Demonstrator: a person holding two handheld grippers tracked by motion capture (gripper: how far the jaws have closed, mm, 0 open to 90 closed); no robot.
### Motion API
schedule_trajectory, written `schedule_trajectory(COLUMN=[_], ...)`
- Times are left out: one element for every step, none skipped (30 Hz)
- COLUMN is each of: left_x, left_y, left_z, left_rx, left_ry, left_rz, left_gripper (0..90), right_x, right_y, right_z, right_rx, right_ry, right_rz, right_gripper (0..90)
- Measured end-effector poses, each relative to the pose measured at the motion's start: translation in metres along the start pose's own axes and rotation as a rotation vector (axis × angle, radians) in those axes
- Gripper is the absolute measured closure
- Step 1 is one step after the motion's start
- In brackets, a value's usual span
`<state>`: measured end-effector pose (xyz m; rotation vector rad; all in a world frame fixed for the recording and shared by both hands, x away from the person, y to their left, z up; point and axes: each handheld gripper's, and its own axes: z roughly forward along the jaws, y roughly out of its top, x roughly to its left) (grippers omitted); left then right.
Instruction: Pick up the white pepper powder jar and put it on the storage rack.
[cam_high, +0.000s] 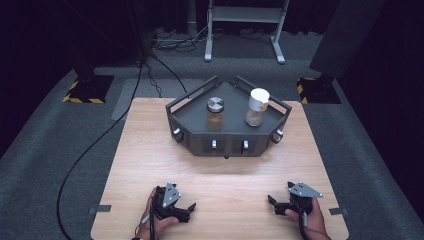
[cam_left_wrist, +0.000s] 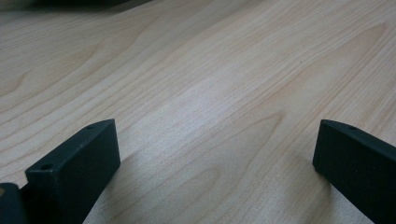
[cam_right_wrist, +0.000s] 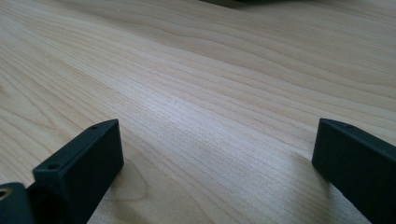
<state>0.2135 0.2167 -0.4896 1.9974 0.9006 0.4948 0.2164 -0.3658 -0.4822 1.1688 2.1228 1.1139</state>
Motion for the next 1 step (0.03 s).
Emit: schedule_trajectory(left_x=[-0.0002], left_y=[-0.0001], left_z=[0.0000], left_rx=[0.000], left_ry=[0.001], left_rz=[-0.001], left_gripper=[0.6], right_x=[0.0012], right_y=[-0.0004], right_z=[-0.0004], right_rx=[-0.002], right_ry=[-0.006], right_rz=[0.000], right_gripper=[1.7])
